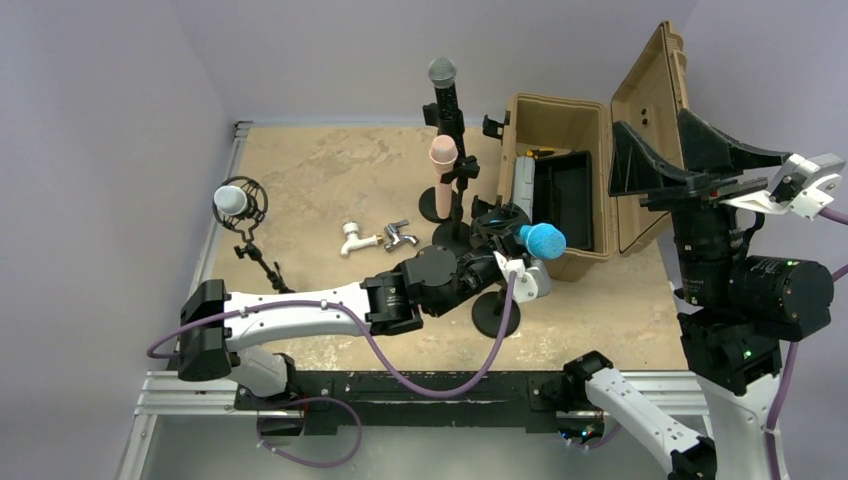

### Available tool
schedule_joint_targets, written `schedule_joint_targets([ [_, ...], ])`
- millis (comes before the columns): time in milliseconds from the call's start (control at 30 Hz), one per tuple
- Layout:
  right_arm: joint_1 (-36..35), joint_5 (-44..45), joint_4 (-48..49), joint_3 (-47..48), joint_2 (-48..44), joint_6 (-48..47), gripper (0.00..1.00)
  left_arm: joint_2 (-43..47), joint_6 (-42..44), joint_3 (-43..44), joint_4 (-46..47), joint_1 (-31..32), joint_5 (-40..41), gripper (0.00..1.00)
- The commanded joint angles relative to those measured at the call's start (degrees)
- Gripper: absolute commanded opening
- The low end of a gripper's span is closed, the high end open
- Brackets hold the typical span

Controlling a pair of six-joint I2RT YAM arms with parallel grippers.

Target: Remove the microphone from the stand

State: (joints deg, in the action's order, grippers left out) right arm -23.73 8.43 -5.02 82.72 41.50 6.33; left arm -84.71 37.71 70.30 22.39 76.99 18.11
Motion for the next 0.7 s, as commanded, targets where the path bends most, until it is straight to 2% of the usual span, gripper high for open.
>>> schedule_joint_targets([
  [0,-0.26,1.23,2.00,-0.35,-0.10,-1.05,0.98,0.16,1.20,3.31,0.61,-0.26,0.35,0.34],
  [133,-0.27,1.11,2.01,-0.34,0.04,-1.14,0.98,1.03,1.25,6.34,-4.27,-0.17,-0.63,0.21],
  [367,-0.20,1.11,2.15,-0.41,0.13,-1.18,0.98,4.60,-0.46,8.67,-8.21,-0.17,-3.68,0.15],
  [533,-0.30,1.54,2.59,-1.04,-0.50,-1.40,0.98,6.15,-3.73,13.58,-14.74,-0.31,-6.42,0.03],
  [667,-0.25,1.41,2.89,-1.47,-0.82,-1.41,0.99,7.34,-6.04,16.73,-17.07,-0.52,-7.98,0.00],
])
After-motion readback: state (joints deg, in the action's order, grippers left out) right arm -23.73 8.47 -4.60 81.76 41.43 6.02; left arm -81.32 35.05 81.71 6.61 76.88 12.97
